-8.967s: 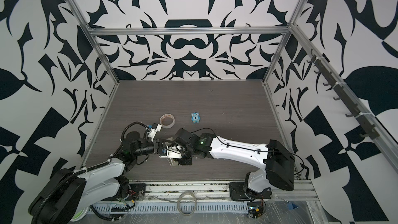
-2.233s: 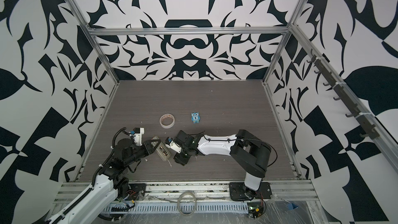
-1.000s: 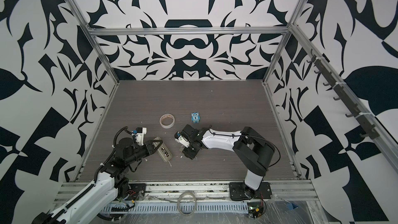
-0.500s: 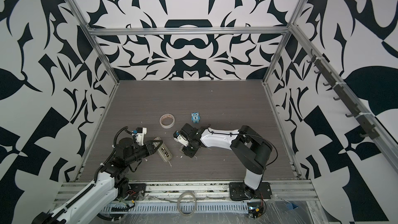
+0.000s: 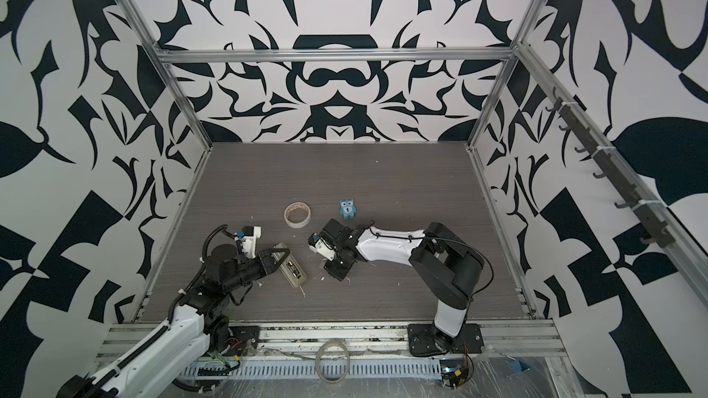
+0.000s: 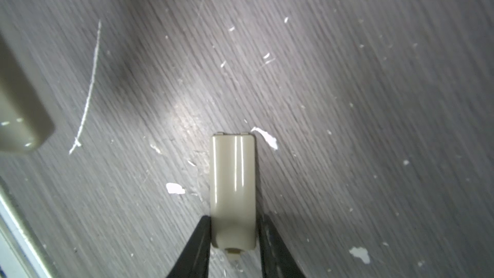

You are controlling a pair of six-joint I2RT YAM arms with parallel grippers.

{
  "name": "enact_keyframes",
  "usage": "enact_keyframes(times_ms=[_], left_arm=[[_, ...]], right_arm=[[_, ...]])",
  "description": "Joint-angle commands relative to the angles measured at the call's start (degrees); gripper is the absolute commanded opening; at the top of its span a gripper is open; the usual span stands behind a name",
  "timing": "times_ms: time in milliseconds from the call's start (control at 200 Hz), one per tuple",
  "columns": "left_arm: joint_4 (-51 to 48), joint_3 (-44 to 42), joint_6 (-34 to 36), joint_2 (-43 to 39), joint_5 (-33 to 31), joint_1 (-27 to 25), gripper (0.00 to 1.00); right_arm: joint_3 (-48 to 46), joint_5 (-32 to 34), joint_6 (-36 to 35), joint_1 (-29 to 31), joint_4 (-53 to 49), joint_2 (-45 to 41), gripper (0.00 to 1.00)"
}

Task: Load the batteries into the remote control
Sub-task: 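Lift the beige cover with the right gripper and carry it onto the remote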

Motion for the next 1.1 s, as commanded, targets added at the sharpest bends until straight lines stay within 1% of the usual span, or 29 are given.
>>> enact_keyframes(times_ms=[0,140,215,340,580,815,1095], left_arm=[[1.9,-0.3,0.2,-0.1,0.3,0.2,0.0],[2.4,-0.3,0.1,-0.1,0.1,0.3,0.0],[2.8,-0.3,-0.1,-0.1,-0.2,0.2,0.0],[3.8,-0.2,-0.6,-0.1,-0.7,0.2,0.0],[6.1,-0.3,-1.4,0.3,-1.8,0.2,0.0],[7.7,-0.6,-2.2,0.1,-2.7,0.2,0.0],[8.5,-0.5,-2.2,0.6,-2.9,0.3,0.0]], right_arm=[[0.7,-0.6,0.0,0.0,-1.2,-0.1,0.3],[0.8,-0.4,0.1,0.0,-1.2,-0.5,0.24],[0.8,-0.2,0.4,0.1,-1.2,-0.8,0.19],[0.9,0.3,1.4,0.0,-1.5,-2.0,0.16],[0.5,0.3,3.8,0.3,-1.3,-6.3,0.11],[-0.7,-0.6,6.2,1.0,1.0,-11.4,0.07],[2.5,-0.9,6.9,2.6,0.8,-13.4,0.05]])
